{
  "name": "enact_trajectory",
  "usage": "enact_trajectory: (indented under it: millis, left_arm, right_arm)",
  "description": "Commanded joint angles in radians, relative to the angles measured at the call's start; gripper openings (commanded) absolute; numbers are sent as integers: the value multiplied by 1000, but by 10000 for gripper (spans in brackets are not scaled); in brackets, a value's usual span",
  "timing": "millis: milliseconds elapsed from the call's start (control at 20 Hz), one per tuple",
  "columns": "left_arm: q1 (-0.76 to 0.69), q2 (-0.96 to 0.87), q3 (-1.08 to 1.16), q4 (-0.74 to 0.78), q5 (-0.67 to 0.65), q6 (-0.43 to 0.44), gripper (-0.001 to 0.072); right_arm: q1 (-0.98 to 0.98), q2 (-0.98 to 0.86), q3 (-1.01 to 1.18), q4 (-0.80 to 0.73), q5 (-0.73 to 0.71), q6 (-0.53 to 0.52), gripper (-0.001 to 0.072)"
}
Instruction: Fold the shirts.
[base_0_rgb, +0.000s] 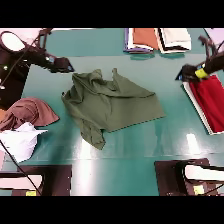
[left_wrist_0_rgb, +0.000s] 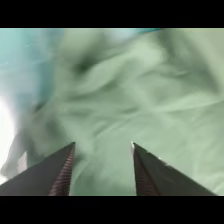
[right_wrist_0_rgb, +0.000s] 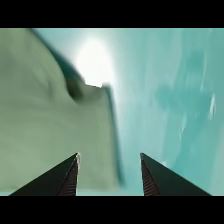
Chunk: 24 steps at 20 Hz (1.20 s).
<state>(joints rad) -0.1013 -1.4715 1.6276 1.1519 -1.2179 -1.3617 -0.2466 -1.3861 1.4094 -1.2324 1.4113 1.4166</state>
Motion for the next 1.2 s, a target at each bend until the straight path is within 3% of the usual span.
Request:
enact_trajectory:
  millis: [0, 150, 250, 450, 750, 800, 850, 950, 1150]
  left_arm:
    - [14, 78, -49, 124, -68, -37, 428]
    - [61, 201, -219, 121, -65, -46, 433]
    - [90, 290, -359, 115, -61, -56, 528]
    - [110, 439, -600, 102, -51, -99, 528]
    - [110, 494, -725, 63, -60, -124, 527]
    - [110, 494, -728, 61, -58, -125, 528]
    - [110, 494, -731, 60, -63, -125, 527]
    - [110, 494, -748, 43, -73, -125, 527]
    - [48, 494, -867, 6, -22, -145, 528]
  right_arm:
    - [-46, 47, -222, 11, 22, -56, 453]
    - [-110, 70, -378, 12, -8, -97, 453]
    - [-141, 69, -455, 68, -40, -129, 453]
    - [-141, 68, -576, 206, -184, -173, 448]
    - [-5, -2, -592, 270, -243, -188, 443]
    - [21, -1, -592, 264, -252, -191, 374]
    - [39, 0, -591, 264, -253, -207, 219]
    - [52, 1, -566, 262, -237, -215, 17]
    - [52, 6, -463, 263, -158, -213, 18]
